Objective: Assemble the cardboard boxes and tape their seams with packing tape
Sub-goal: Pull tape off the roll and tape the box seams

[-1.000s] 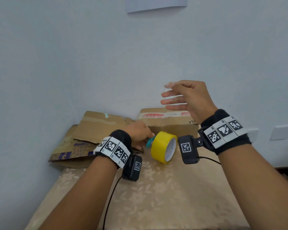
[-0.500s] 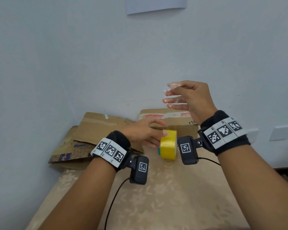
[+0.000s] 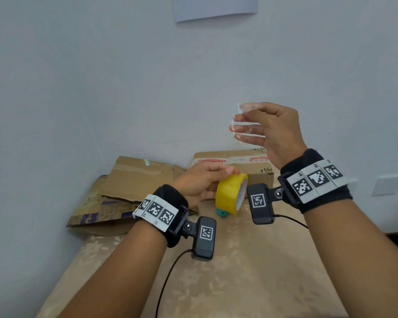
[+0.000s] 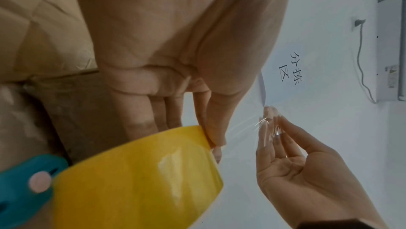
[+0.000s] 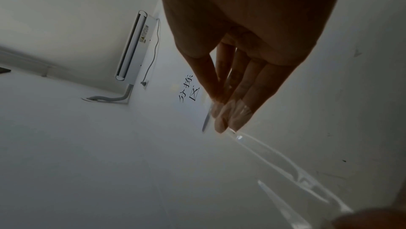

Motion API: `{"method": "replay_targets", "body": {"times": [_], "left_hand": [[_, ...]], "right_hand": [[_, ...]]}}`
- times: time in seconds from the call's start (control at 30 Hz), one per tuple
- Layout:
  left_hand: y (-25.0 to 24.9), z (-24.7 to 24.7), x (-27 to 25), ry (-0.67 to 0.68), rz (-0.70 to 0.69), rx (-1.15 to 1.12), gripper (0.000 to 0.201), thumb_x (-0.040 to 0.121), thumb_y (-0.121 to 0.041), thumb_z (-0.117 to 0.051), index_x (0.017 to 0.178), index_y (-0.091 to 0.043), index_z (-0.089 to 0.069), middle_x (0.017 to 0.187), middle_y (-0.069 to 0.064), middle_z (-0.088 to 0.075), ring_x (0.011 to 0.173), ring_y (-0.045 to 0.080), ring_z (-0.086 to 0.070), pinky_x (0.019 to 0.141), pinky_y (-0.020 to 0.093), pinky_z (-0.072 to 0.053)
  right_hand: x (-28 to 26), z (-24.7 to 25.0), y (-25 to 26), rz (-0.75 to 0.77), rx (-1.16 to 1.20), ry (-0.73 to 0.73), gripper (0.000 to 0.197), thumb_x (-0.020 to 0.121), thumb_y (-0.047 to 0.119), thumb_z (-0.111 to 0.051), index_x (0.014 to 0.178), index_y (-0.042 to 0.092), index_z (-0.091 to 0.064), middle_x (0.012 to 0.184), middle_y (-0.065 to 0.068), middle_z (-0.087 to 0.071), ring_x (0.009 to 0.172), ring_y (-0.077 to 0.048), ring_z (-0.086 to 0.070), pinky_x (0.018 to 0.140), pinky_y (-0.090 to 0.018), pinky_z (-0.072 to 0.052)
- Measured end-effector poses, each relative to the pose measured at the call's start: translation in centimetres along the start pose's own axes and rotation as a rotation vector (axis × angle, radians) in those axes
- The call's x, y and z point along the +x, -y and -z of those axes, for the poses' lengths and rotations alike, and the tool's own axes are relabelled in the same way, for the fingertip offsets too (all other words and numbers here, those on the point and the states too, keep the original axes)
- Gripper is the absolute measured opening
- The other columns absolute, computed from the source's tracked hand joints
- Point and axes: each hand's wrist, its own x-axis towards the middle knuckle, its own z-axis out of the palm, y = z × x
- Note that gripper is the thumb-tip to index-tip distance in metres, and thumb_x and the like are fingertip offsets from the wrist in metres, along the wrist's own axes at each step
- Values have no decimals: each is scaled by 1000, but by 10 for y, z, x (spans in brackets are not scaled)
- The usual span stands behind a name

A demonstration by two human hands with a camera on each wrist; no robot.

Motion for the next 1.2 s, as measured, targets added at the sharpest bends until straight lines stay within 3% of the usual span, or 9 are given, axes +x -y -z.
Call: {"method": "replay_targets", "body": {"times": [0.1,0.27,0.47,0.6,0.8,0.9,0.97,1.07,1.2], "left_hand": [[-3,2,1,-22,-20,-23,30,102,-23,-59,126,-7,-69,123,13,-72,105,27,-69,90,42,-58],[-10,12,-1,-116,-88,21,19,103,-21,-58,101,-13,-75,100,4,-77,82,16,-73,66,31,-63],[-20,26,-9,-176,-125,32,16,102,-15,-60,99,-8,-74,86,-3,-79,73,10,-73,55,25,-59],[-21,30,-11,-146,-83,46,22,97,-15,-67,113,-1,-71,99,7,-78,81,20,-75,60,28,-60],[-6,26,-4,-162,-68,396,8,95,-22,-72,95,-21,-80,100,1,-75,87,12,-67,63,24,-54],[-3,26,0,-234,-184,575,10,94,-23,-74,97,-18,-82,98,-1,-75,84,8,-63,69,21,-50],[-1,27,1,-260,-268,642,14,93,-23,-75,100,-14,-83,91,-10,-72,82,1,-62,78,20,-50],[2,26,1,-274,-361,720,14,91,-18,-77,100,-9,-83,88,-20,-63,82,-19,-58,73,3,-43],[9,28,3,-275,-346,765,11,87,-25,-81,96,-19,-85,91,-14,-75,84,-7,-65,81,17,-52]], "right_hand": [[0,1,2,26,52,-37,27,90,6,-75,114,-6,-71,102,-27,-74,83,-40,-77,78,-46,-64],[4,6,3,30,269,-159,28,89,1,-76,117,-1,-69,102,-20,-77,91,-38,-77,80,-42,-64],[8,15,-12,-17,462,-243,34,88,-7,-73,122,-2,-67,117,-28,-72,102,-44,-74,91,-46,-62],[9,11,-24,-56,484,-236,39,89,-7,-72,127,-2,-65,117,-27,-72,103,-43,-74,92,-44,-61],[7,1,-41,-106,491,-230,42,88,-9,-72,128,-1,-64,115,-25,-73,101,-39,-75,86,-39,-63],[6,-4,-50,-117,497,-210,44,88,-12,-70,130,-2,-61,120,-26,-71,99,-38,-75,87,-39,-63],[7,-7,-55,-125,477,-203,43,89,-12,-68,130,-1,-61,121,-25,-70,102,-39,-75,89,-40,-62],[6,-9,-63,-141,467,-204,46,89,-15,-65,132,0,-60,123,-24,-69,105,-39,-74,92,-42,-61],[6,-8,-66,-168,493,-223,48,88,-17,-64,133,1,-59,123,-23,-69,105,-37,-74,87,-38,-62]]}}
